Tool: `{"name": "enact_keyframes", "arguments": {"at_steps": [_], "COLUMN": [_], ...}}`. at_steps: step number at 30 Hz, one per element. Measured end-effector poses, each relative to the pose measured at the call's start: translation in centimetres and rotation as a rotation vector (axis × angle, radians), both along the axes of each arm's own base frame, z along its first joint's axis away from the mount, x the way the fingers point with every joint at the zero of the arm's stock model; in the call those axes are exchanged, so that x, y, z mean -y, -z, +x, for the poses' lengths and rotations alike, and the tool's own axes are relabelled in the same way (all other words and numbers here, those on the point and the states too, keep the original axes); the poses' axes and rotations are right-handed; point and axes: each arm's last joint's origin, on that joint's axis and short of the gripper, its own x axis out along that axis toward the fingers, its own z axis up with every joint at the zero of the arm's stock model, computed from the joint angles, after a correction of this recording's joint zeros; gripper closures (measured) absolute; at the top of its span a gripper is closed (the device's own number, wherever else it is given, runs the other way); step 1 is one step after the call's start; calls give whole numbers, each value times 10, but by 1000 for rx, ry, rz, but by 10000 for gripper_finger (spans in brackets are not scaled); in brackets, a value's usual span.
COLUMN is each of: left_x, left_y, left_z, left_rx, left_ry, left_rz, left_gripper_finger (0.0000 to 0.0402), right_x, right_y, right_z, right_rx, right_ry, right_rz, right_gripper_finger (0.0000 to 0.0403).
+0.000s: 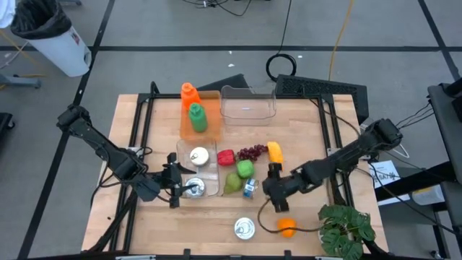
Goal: Pick & Place Food Item
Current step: Put the orange into the top transparent bin
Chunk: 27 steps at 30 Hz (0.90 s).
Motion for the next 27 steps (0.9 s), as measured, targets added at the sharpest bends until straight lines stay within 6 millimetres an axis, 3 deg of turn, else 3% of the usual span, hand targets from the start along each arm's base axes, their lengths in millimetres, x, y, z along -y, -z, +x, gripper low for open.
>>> {"name": "enact_keyframes", "arguments": {"at_steps": [7,16,20,27], "left_x": [-7,-18,-21,-22], "left_y": [0,0,0,-1], "left_z": [4,11,12,13], "left_rx": [-1,11,22,34], "left_ry": [-32,-110,-149,-167], "left_rz": [4,-42,-91,-123], "left_gripper_finger": [188,188,188,188], "right_x": [-41,-97,-103,-90], "right_y": [-20,-34,-25,5], "right_z": [-30,-46,-52,-59], "right_rx": [30,-149,-252,-351], "right_ry": [57,104,125,240], "right_rz": [125,315,363,330], "right_gripper_finger": [130,154,159,161]}}
